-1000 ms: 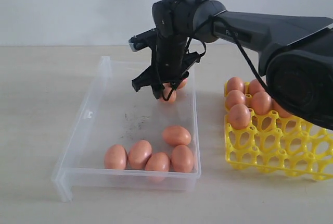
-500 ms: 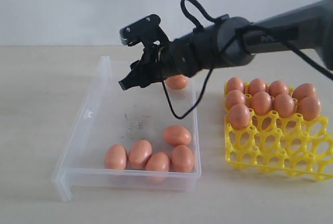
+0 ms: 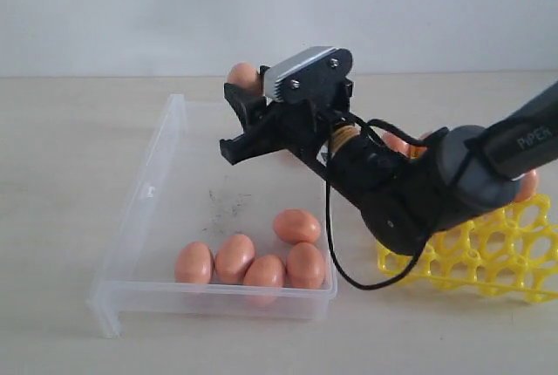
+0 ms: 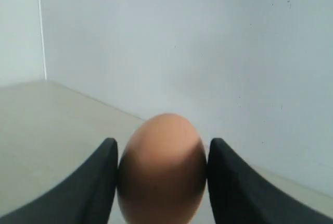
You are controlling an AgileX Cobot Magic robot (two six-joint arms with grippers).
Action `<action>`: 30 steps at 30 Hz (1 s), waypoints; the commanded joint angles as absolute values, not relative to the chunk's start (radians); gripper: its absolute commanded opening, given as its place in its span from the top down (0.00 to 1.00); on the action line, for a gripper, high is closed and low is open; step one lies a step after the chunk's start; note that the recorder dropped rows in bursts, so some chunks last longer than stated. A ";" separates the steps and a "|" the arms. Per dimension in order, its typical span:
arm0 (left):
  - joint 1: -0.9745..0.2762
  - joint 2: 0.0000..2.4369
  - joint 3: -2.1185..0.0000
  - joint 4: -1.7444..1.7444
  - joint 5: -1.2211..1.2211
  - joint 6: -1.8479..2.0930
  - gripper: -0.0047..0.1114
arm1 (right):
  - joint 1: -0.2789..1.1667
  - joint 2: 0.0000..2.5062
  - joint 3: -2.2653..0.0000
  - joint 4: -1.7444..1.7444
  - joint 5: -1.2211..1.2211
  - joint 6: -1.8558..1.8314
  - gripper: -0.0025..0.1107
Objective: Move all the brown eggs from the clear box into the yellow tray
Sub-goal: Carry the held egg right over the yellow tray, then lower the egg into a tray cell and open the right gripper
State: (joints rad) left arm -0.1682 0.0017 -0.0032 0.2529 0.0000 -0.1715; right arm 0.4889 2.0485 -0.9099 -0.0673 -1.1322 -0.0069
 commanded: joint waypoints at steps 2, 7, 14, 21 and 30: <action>-0.174 0.000 0.000 0.251 0.000 -0.170 0.93 | 0.437 1.958 -0.734 -0.105 -1.221 0.118 0.98; -0.174 0.000 0.000 0.251 0.000 -0.170 0.93 | 0.337 1.759 -0.461 -0.171 -1.221 0.142 0.98; -0.174 0.000 0.000 0.251 0.000 -0.170 0.93 | 0.088 1.560 -0.168 -0.239 -1.221 0.335 0.98; -0.174 0.000 0.000 0.251 0.000 -0.170 0.93 | -0.030 1.532 -0.091 -0.247 -1.221 0.329 0.98; -0.174 0.000 0.000 0.251 0.000 -0.170 0.93 | -0.030 1.635 -0.115 -0.254 -1.221 0.282 0.98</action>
State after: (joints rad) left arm -0.1682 0.0017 -0.0032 0.2529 0.0000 -0.1715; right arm -0.0226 1.5982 -0.1002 -0.2375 -1.2100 0.3071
